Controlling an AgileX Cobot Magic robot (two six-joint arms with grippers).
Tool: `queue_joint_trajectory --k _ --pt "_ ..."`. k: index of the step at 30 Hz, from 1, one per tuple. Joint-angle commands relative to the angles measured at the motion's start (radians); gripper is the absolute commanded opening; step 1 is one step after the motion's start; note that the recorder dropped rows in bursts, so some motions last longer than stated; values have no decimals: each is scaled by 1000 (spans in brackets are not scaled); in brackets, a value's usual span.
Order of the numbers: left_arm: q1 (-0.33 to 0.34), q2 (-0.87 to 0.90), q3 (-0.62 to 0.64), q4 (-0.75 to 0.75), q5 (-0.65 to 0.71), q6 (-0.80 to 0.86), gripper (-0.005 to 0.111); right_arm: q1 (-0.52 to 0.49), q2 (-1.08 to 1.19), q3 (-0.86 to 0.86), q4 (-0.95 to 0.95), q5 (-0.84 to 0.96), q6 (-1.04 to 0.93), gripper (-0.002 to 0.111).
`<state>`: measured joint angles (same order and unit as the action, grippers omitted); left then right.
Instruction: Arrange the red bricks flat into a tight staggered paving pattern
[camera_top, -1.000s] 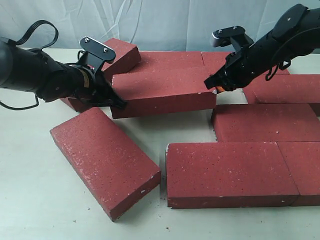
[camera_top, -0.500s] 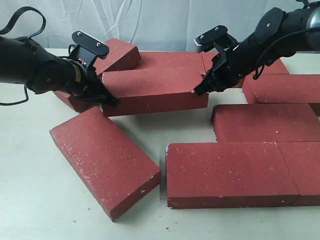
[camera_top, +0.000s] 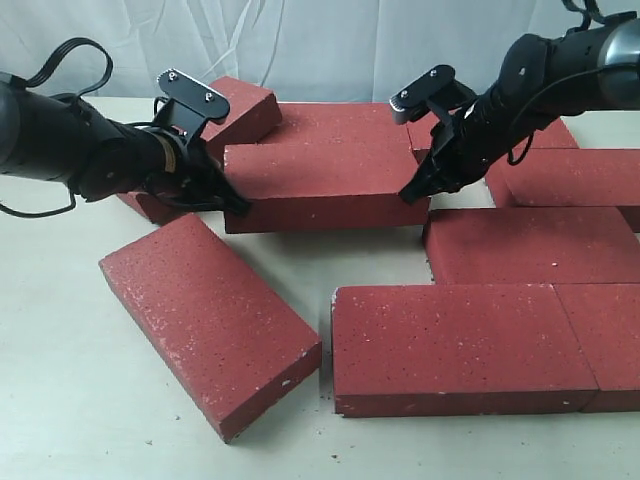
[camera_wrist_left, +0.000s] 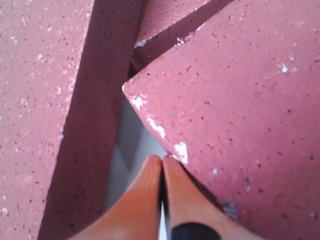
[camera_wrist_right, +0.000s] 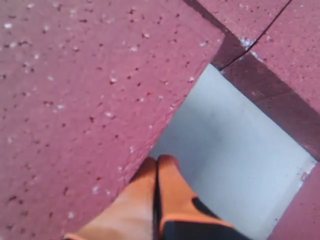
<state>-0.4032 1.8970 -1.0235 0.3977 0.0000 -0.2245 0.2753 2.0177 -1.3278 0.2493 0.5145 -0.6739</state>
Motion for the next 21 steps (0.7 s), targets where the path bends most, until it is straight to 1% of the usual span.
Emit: queue_joint_trajectory --k 1,5,9,12,14,15,17,19,21 --pt "18 0 -6 -1 -17 1 7 5 29 1 -64 -69 51 -1" --pt "27 0 -6 -3 -15 1 16 5 34 1 -76 -85 54 -1" --pt "27 -2 -6 0 -18 1 17 5 12 1 -83 -71 76 -1" --pt "22 -18 -6 0 -6 1 17 5 -48 -8 -78 23 115 -1" --pt "22 -40 -6 -6 17 1 17 5 -95 -16 22 133 128 -1" --pt "22 -51 -6 -8 36 1 17 5 -110 -16 87 179 105 -1" --pt "22 -60 -6 -8 74 1 17 7 -126 -16 198 299 -37 -1" --pt "27 -57 -19 -5 106 1 17 20 -117 -12 285 368 -221 -1" --pt "27 -43 -45 -9 179 1 16 44 -90 -12 354 409 -334 -1"
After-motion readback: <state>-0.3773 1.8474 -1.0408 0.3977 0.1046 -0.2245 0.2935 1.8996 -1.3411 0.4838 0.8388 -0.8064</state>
